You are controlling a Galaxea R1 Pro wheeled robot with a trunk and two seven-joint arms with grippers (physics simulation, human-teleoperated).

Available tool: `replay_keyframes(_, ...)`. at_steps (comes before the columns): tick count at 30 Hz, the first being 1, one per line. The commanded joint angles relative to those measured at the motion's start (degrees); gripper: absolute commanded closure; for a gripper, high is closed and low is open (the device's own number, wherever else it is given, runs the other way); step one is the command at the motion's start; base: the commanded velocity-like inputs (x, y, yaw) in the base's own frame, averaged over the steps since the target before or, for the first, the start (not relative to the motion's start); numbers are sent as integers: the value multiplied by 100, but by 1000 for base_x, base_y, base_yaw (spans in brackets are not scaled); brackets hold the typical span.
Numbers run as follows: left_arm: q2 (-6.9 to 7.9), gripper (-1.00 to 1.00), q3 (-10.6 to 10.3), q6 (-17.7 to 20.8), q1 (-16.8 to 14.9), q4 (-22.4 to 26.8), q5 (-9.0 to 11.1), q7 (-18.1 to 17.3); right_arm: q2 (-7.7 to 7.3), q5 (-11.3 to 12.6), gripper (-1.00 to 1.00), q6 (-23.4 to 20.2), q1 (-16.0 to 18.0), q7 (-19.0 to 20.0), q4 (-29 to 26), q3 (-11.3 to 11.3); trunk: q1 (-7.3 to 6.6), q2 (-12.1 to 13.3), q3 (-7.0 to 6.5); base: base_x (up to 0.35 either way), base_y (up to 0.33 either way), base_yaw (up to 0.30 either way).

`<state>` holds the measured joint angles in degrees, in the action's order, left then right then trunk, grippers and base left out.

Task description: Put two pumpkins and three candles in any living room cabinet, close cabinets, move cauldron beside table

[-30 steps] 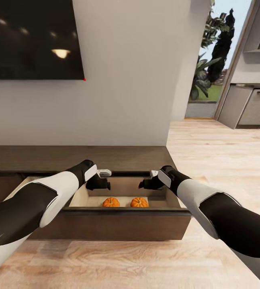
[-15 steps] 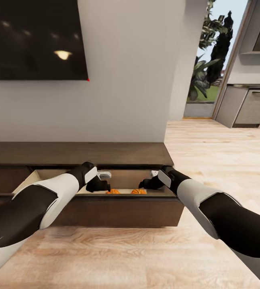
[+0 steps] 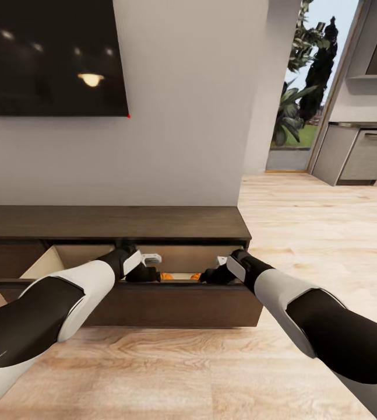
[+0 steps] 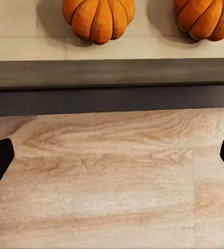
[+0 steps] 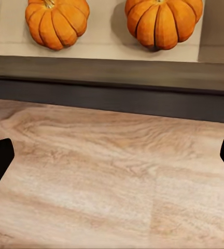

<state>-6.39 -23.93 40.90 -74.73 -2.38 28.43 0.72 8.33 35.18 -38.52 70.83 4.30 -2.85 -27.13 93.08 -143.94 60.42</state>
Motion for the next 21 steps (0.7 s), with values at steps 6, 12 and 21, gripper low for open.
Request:
replay_keyframes(6,-3,-100,-42,-201,93,-16,65,8,122,-3,-100,230,-136,30,3,-47,-1,-3,6,0,0,0)
replay_keyframes(12,-1,-100,-40,-270,347,-17,66,8,148,-2,-100,313,-265,27,117,-41,-1,-3,6,0,0,0)
replay_keyframes(21,35,-100,-38,-545,613,-17,64,11,151,-2,-100,369,-294,27,243,-43,-1,-3,6,0,0,0)
